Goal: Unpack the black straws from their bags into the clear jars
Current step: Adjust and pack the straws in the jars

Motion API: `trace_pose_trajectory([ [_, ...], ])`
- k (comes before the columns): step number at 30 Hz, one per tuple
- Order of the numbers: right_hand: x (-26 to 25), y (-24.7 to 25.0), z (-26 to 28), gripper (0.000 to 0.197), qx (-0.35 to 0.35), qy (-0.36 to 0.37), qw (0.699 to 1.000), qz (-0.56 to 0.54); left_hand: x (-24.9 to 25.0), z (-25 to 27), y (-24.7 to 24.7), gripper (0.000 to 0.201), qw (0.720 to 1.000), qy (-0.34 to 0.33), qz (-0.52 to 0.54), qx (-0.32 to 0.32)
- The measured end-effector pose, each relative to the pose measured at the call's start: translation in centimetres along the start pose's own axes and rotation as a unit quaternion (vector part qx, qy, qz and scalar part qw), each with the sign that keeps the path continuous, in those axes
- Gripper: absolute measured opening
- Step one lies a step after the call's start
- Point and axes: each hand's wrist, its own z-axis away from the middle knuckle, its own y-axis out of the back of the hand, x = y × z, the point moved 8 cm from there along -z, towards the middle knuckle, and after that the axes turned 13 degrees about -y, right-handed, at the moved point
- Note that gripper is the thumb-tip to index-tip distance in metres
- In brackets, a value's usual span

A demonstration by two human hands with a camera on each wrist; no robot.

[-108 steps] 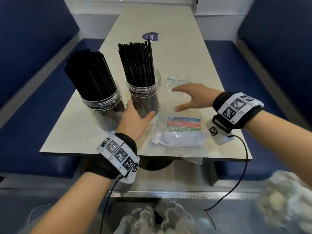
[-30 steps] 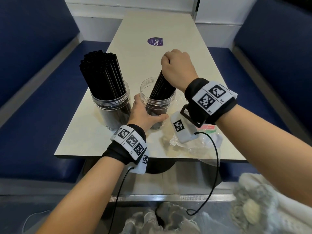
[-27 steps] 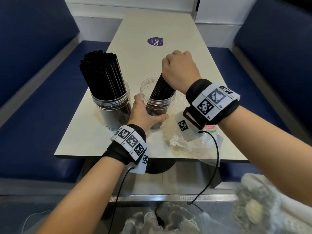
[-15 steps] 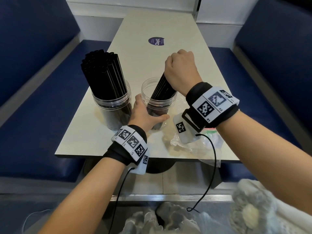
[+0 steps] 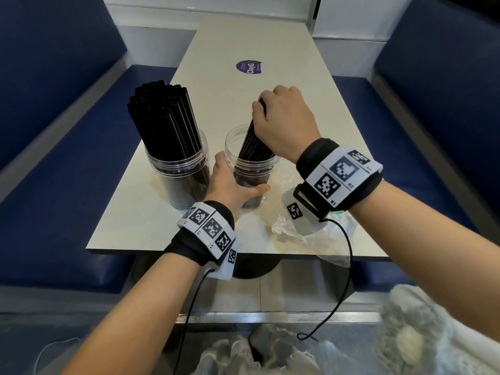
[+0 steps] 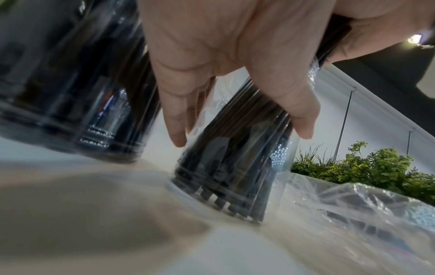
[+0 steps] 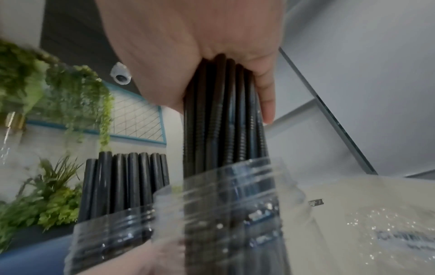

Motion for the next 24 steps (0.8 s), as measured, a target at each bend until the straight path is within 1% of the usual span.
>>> trace_pose_trajectory([
  [3, 0.1, 0.1, -0.2, 0.033, 0.017, -0.010, 1.000, -0.007, 0.0, 0.0, 0.0, 0.104, 1.000, -0.001, 0.000, 0.000],
  [5, 0.2, 0.5, -0.6, 0.030, 0.024, -0.026, 0.999, -0.041, -0.1, 0.0, 0.0, 0.105, 1.000, 0.000, -0.001, 0.000],
  [6, 0.3, 0.3, -0.8, 0.030, 0.016, -0.032, 0.998, -0.042, -0.2, 0.0, 0.0, 0.105, 1.000, 0.000, -0.002, 0.000],
  [9, 0.5, -0.5, -0.7, 0.034, -0.022, -0.042, 0.999, 0.021, -0.3, 0.0, -0.1, 0.104, 1.000, 0.004, -0.001, -0.001],
  [10, 0.4, -0.5, -0.5, 0.035, -0.025, -0.038, 0.999, 0.027, -0.3, 0.0, -0.1, 0.105, 1.000, 0.005, -0.002, -0.003],
  [12, 0.0, -0.1, -0.4, 0.036, -0.009, -0.018, 0.999, 0.038, -0.4, -0.1, -0.1, 0.106, 1.000, 0.007, -0.003, -0.006],
  [15, 0.1, -0.2, -0.7, 0.026, -0.006, -0.005, 0.998, 0.059, -0.4, 0.0, 0.0, 0.106, 1.000, 0.006, -0.003, -0.004],
  [17, 0.0, -0.1, -0.4, 0.031, -0.011, 0.000, 0.997, 0.072, -0.3, 0.0, 0.0, 0.105, 1.000, 0.005, 0.001, -0.003],
  [20, -0.5, 0.3, 0.0, 0.032, 0.002, 0.034, 0.995, 0.091, -0.3, 0.1, 0.0, 0.105, 1.000, 0.004, 0.003, -0.005],
  [23, -1.1, 0.3, 0.0, 0.026, 0.018, 0.073, 0.993, 0.096, -0.2, 0.0, 0.0, 0.105, 1.000, 0.003, 0.002, -0.004],
  [24, -1.1, 0.0, -0.1, 0.027, 0.014, 0.072, 0.993, 0.096, -0.2, 0.0, 0.0, 0.105, 1.000, 0.003, 0.001, -0.004],
])
